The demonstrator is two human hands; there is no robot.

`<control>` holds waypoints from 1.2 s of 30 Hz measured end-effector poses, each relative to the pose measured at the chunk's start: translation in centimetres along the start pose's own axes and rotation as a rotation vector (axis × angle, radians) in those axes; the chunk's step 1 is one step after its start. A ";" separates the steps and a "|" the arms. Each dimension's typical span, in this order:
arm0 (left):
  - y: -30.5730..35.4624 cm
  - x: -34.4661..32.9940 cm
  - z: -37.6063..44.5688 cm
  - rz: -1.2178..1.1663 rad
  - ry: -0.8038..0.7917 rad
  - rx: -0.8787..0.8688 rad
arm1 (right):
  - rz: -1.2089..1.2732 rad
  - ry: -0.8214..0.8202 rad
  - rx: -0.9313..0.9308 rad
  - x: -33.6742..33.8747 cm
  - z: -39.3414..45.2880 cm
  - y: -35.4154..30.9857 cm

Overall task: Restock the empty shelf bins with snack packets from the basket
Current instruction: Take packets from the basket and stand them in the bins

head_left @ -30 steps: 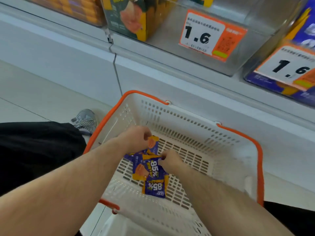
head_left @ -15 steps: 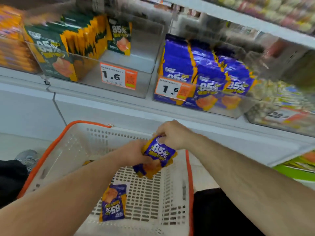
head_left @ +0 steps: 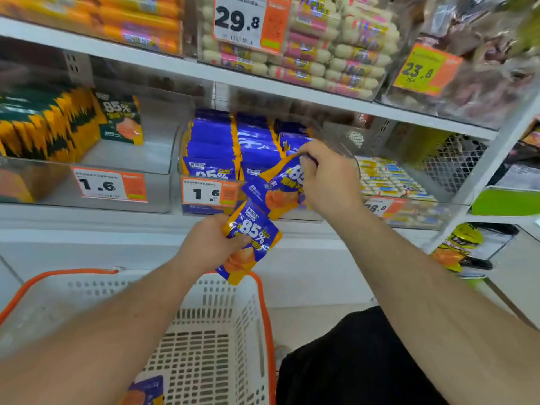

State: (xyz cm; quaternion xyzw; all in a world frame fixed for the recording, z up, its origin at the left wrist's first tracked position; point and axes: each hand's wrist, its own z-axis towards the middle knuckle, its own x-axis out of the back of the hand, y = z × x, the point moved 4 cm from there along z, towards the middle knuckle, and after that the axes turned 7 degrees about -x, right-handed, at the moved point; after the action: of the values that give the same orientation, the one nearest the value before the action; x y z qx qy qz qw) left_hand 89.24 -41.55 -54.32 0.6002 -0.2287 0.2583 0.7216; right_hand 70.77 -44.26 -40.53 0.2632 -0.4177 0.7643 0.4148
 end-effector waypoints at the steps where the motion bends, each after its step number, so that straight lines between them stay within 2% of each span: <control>1: 0.3 0.1 0.2 -0.009 0.015 -0.006 | 0.015 0.098 0.019 1.5 0.5 0.1; 4: 0.7 0.2 0.6 -0.034 0.041 0.000 | 0.087 0.308 0.044 4.5 1.6 0.7; 7: 0.8 0.2 0.6 -0.046 0.052 0.013 | -0.007 0.386 0.087 4.4 2.8 1.7; 11: 0.8 -0.1 0.2 -0.095 0.051 0.035 | -0.161 0.291 0.111 1.6 4.4 3.3; 17: 0.4 -0.2 -0.2 -0.093 0.047 0.070 | -0.454 -0.060 0.033 -2.9 5.4 5.2; 21: 0.2 -0.3 -0.3 -0.110 0.028 0.101 | -0.471 -0.204 -0.070 -4.2 5.6 6.2; 27: 0.6 -0.5 -0.5 -0.116 0.020 0.115 | -0.274 -0.130 -0.189 -4.2 5.9 6.5; 30: 0.9 -0.5 -0.5 -0.116 0.022 0.109 | -0.179 -0.158 -0.239 -4.3 5.3 6.6; 33: 1.3 -0.4 -0.4 -0.109 0.023 0.102 | -0.134 -0.131 -0.230 -3.5 4.3 6.3; 36: 2.3 -0.5 -0.1 -0.109 0.028 0.062 | -0.083 -0.088 -0.131 -2.2 2.9 4.7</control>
State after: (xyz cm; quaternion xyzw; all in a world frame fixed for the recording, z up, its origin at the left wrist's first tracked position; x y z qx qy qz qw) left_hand 87.35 -41.19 -52.97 0.6302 -0.1774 0.2340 0.7188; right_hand 68.06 -49.12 -42.66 0.2860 -0.4731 0.7053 0.4438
